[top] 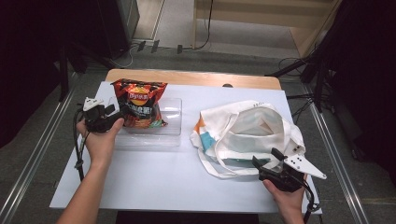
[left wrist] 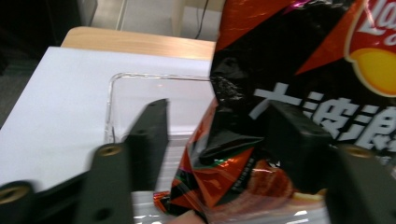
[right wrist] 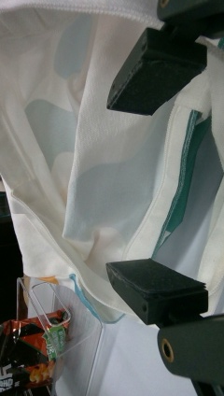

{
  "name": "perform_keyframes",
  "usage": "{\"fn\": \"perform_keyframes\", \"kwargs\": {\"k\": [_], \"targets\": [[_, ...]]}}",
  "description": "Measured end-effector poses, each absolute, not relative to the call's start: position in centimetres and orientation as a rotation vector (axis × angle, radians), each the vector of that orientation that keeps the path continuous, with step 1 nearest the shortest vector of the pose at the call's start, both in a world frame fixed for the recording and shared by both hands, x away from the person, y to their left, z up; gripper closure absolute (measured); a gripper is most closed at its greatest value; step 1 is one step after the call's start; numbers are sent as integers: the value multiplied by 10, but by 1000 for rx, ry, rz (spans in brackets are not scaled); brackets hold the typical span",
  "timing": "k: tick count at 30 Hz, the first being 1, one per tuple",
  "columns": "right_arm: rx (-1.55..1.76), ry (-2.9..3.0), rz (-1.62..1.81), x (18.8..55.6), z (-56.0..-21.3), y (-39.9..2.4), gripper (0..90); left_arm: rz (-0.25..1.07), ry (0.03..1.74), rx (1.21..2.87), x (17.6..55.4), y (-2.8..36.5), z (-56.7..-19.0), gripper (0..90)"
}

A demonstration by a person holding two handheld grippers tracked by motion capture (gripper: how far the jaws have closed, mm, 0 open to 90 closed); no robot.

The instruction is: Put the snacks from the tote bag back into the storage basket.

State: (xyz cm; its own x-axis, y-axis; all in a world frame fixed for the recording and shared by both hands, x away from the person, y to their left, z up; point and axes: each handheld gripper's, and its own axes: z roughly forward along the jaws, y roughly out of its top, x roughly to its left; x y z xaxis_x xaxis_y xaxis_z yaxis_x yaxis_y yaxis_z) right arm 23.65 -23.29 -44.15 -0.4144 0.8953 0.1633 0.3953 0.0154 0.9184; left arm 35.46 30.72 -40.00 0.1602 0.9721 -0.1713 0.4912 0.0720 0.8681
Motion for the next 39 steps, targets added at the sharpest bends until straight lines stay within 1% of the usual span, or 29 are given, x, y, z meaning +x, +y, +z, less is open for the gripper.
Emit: {"fn": "perform_keyframes", "kwargs": {"k": [2, 3, 5, 6, 13, 18, 24, 25, 32, 39], "targets": [[1309, 1825, 1395, 236, -441, -233, 190, 704, 1435, 1572, 347, 302, -400, 241], [1310, 1825, 1393, 236, -441, -233, 189, 717, 1432, 1573, 343, 300, -400, 144], [1310, 1813, 1382, 235, -440, -233, 185, 730, 1430, 1557, 333, 296, -400, 33], [1308, 1810, 1380, 235, -440, -233, 181, 734, 1419, 1553, 327, 295, -399, 0], [1302, 1793, 1384, 234, -440, -236, 166, 700, 1285, 1573, 291, 284, -396, 0], [1307, 1787, 1379, 234, -441, -238, 161, 685, 1221, 1601, 270, 278, -399, 0], [1310, 1775, 1377, 234, -441, -240, 159, 673, 1185, 1618, 249, 277, -410, 0], [1305, 1775, 1374, 234, -442, -241, 158, 654, 1173, 1624, 247, 278, -412, 0], [1313, 1761, 1363, 234, -444, -248, 156, 626, 1180, 1631, 234, 286, -422, 0], [1313, 1747, 1352, 232, -445, -256, 156, 638, 1175, 1633, 219, 298, -426, 0]]}}
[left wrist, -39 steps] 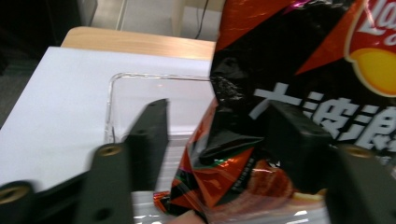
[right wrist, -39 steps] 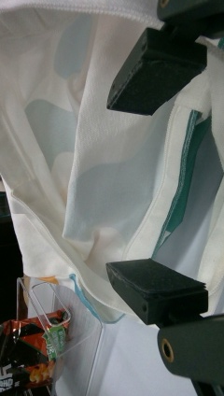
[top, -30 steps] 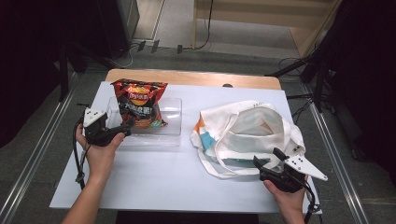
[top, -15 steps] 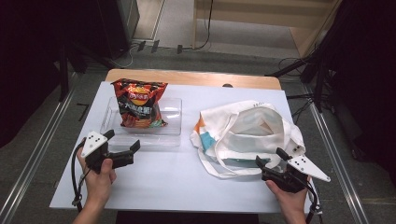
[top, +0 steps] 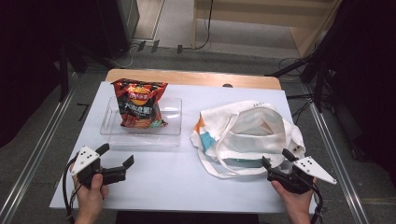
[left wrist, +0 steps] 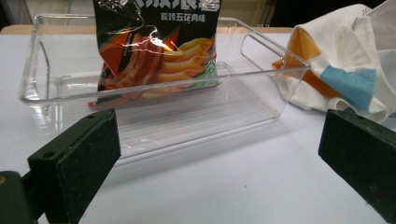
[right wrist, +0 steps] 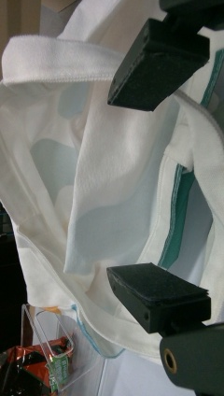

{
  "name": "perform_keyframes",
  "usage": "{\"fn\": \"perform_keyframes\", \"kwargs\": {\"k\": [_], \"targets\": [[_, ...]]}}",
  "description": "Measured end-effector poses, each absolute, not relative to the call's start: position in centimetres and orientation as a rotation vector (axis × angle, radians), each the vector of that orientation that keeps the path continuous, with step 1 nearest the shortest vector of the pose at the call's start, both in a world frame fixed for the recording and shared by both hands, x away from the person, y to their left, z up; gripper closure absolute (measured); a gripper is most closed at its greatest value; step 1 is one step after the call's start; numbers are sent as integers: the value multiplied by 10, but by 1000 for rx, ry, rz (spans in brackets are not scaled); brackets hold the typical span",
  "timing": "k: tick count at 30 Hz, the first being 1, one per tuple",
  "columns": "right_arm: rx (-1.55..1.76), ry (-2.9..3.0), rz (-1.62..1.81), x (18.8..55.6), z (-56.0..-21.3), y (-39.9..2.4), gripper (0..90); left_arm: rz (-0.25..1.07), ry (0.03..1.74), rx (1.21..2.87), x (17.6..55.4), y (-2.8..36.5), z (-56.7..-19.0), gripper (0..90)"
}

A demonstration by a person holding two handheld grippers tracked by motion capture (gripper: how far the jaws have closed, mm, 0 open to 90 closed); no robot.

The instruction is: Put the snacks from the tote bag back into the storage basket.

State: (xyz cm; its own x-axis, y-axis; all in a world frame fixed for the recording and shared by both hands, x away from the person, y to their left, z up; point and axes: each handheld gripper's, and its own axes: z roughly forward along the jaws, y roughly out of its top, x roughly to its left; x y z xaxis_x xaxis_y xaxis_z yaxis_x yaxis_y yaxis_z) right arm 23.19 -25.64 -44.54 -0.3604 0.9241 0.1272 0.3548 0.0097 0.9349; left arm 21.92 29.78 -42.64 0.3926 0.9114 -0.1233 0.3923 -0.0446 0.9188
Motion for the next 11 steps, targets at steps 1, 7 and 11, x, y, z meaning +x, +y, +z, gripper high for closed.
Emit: {"fn": "perform_keyframes", "kwargs": {"k": [1, 7, 11], "targets": [[1309, 1745, 1351, 231, -446, -258, 156, 643, 1169, 1638, 218, 301, -426, 0], [1326, 1712, 1354, 226, -449, -273, 147, 721, 1175, 1647, 218, 319, -429, 0], [1337, 1703, 1355, 224, -451, -277, 144, 732, 1232, 1666, 223, 324, -434, 0]]}}
